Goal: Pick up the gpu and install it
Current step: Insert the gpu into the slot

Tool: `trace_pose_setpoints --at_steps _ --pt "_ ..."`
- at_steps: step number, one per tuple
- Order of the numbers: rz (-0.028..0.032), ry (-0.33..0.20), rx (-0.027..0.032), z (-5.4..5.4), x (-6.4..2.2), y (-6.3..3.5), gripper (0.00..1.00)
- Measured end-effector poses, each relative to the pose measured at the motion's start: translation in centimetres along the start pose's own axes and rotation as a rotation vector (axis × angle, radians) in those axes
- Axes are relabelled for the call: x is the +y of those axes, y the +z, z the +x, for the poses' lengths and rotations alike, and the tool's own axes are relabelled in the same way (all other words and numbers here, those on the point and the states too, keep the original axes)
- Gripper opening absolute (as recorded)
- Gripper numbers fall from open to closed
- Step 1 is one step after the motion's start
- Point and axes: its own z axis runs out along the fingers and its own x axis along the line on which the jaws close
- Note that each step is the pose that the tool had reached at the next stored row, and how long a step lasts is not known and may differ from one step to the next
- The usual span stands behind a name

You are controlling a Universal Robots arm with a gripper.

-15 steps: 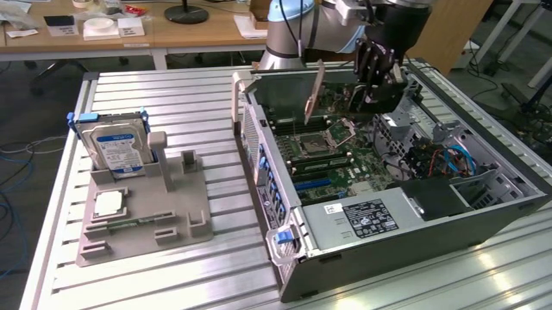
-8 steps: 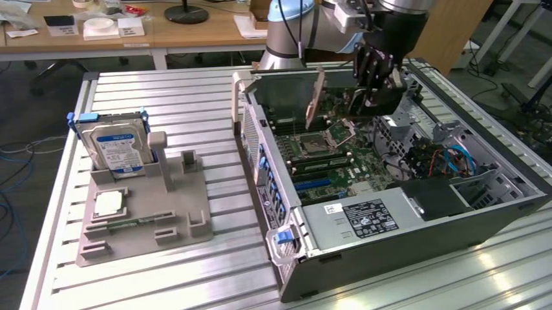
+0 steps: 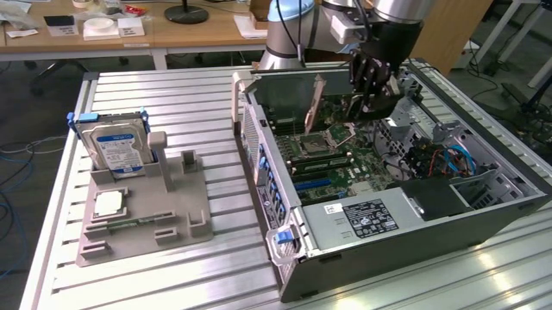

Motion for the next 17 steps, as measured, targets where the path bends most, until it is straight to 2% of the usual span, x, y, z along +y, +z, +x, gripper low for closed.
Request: trace_pose_setpoints --at_steps 3,7,9,12,17 --pt "0.0015 0.0 0.0001 0.0 0.88 0.32 0.28" --pt "0.0017 -0.012 -0.0003 0.0 1.0 0.44 0.28" --pt "0.0068 -0.023 -0.0006 0.0 1.01 0.58 0.28" --pt "0.0074 -0.033 -0.0012 0.0 1.1 1.08 0.28" --pt "0.0074 -0.03 -0.0011 0.1 1.93 1.97 0.28"
